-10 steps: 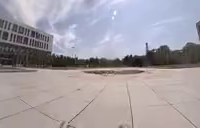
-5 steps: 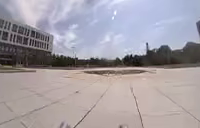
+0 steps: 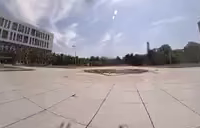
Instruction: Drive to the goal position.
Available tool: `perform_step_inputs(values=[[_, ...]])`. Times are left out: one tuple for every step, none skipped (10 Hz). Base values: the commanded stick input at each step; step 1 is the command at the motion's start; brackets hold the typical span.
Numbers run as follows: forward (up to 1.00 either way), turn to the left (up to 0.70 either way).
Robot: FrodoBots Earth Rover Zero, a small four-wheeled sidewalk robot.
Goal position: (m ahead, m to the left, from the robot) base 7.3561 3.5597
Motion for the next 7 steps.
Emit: perform_step_inputs(values=[[0.7, 0.0], [0.7, 0.0], [0.7, 0.0], [0.7, 0.0], [0.7, 0.0], [0.7, 0.0], [0.7, 0.0]])
